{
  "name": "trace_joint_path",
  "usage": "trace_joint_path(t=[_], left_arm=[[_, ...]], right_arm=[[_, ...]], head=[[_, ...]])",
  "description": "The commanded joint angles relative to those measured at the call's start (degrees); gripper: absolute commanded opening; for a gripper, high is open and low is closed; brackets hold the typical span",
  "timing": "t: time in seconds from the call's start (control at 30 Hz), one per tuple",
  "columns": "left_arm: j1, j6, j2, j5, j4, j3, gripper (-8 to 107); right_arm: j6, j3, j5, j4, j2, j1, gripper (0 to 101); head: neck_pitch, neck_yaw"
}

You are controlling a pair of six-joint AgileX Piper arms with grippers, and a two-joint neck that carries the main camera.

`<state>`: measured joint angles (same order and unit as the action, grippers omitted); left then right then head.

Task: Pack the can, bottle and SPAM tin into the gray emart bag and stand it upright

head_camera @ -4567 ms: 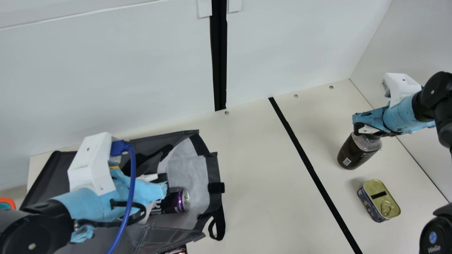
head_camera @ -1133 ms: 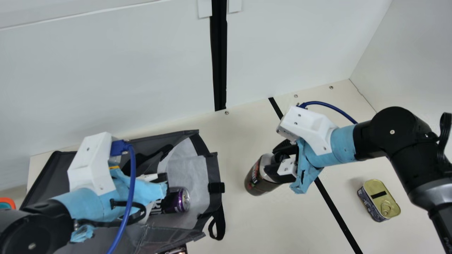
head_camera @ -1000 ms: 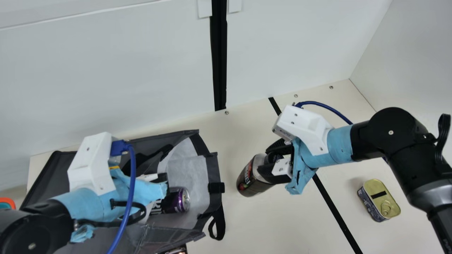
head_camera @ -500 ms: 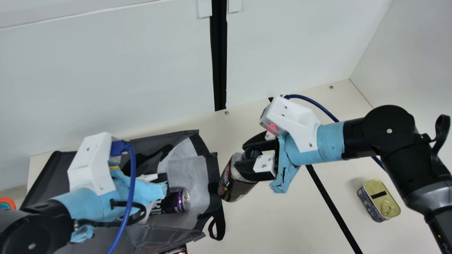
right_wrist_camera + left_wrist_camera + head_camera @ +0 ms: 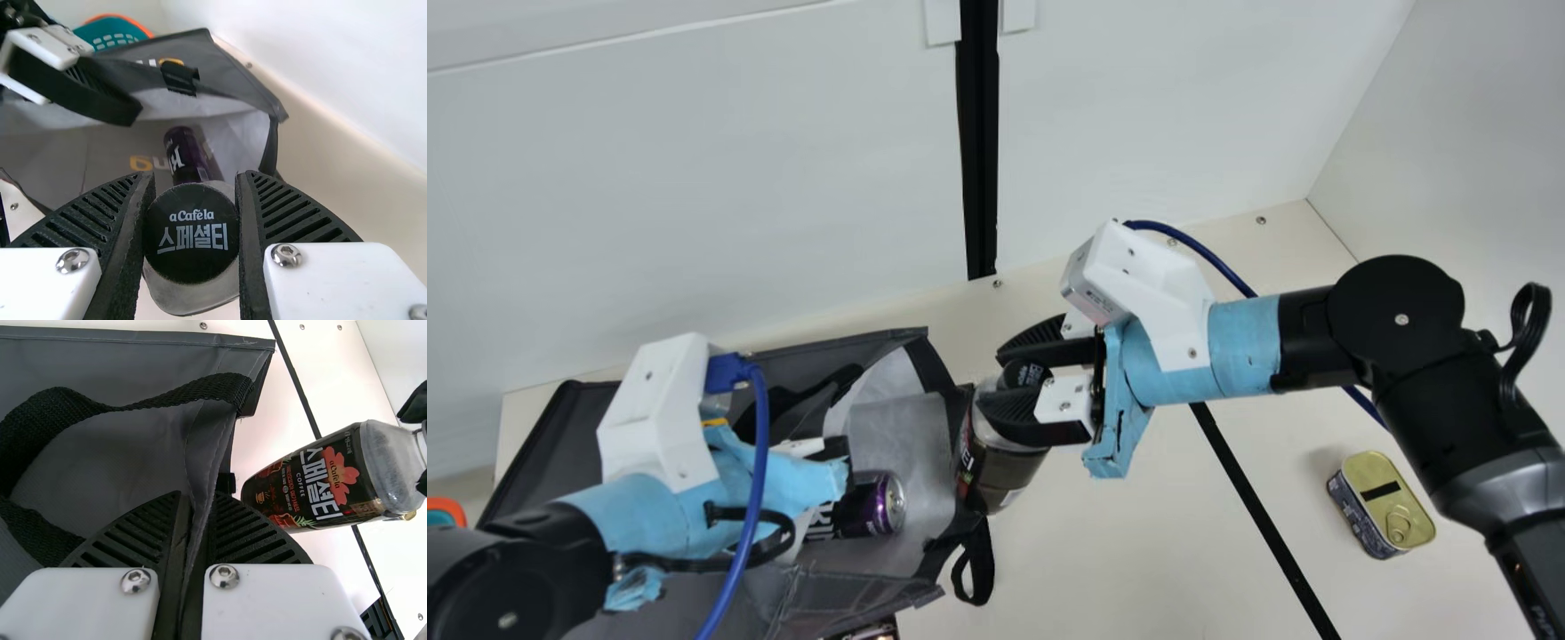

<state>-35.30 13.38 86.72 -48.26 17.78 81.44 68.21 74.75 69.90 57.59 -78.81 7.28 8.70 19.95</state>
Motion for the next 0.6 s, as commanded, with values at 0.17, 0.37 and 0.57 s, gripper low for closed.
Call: trace_joint_path(t=[0.17,0.37,0.57], left_arm=[[0.0,0.0,0.0,0.0,0.0,0.0,-8],[0.0,0.0,0.0,0.0,0.0,0.0,-8],[0.0,0.0,0.0,0.0,0.0,0.0,-8]], right_arm=[[2.2,-0.2,0.0,2.9,-1.2,-0.2,0],[3.8,-1.0,0.0,4.5,-2.3,-0.8,0],[5.1,-1.6,0.0,5.9,-3.5,-1.3,0]], head=[[1.3,0.0],[1.3,0.0],[1.3,0.0]])
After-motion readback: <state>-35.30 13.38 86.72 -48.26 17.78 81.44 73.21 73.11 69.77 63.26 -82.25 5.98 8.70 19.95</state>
